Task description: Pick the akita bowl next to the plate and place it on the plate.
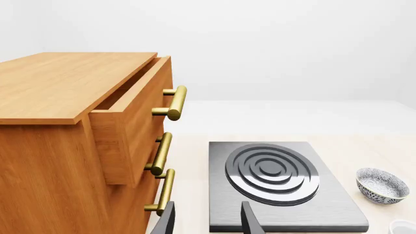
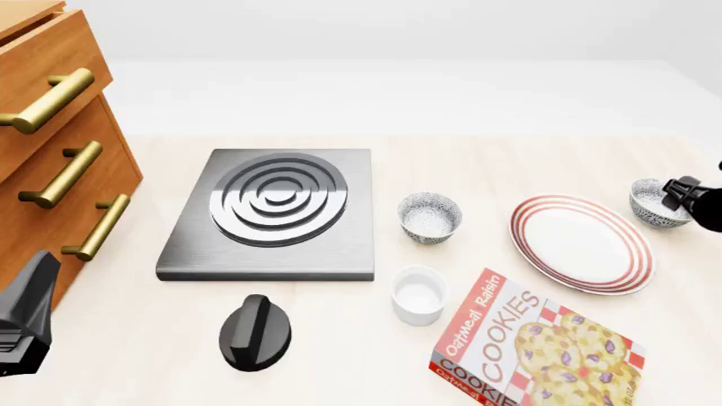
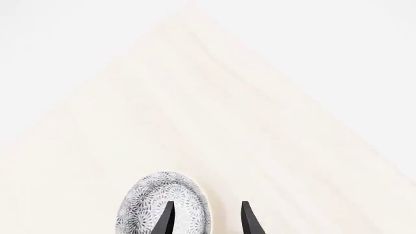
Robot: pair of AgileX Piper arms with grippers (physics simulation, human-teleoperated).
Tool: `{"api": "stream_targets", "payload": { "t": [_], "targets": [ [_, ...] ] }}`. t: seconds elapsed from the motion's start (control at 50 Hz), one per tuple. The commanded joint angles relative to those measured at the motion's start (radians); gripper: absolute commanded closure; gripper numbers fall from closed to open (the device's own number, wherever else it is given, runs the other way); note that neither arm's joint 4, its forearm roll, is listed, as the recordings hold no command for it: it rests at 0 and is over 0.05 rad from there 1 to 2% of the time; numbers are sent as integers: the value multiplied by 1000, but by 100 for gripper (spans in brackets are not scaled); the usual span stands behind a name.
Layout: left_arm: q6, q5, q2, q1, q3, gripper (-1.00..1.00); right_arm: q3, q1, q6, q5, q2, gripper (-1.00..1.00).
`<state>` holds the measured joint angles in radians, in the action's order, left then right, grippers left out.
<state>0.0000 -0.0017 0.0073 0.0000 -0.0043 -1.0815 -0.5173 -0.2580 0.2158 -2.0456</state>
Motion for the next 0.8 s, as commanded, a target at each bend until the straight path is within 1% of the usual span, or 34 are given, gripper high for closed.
{"api": "stream_targets", "payload": {
  "t": [0.02,0.5,0.52,0.8],
  "targets": [
    [0,0,0,0,0,-100,-5,-1,2,-2,-16,-100],
    [0,0,0,0,0,-100,5,-9,18,-2,-13,-100],
    [0,0,0,0,0,-100,6,-9,19,-2,-13,100],
    [0,0,0,0,0,-100,2,-2,11,-6,-9,100]
  ]
}}
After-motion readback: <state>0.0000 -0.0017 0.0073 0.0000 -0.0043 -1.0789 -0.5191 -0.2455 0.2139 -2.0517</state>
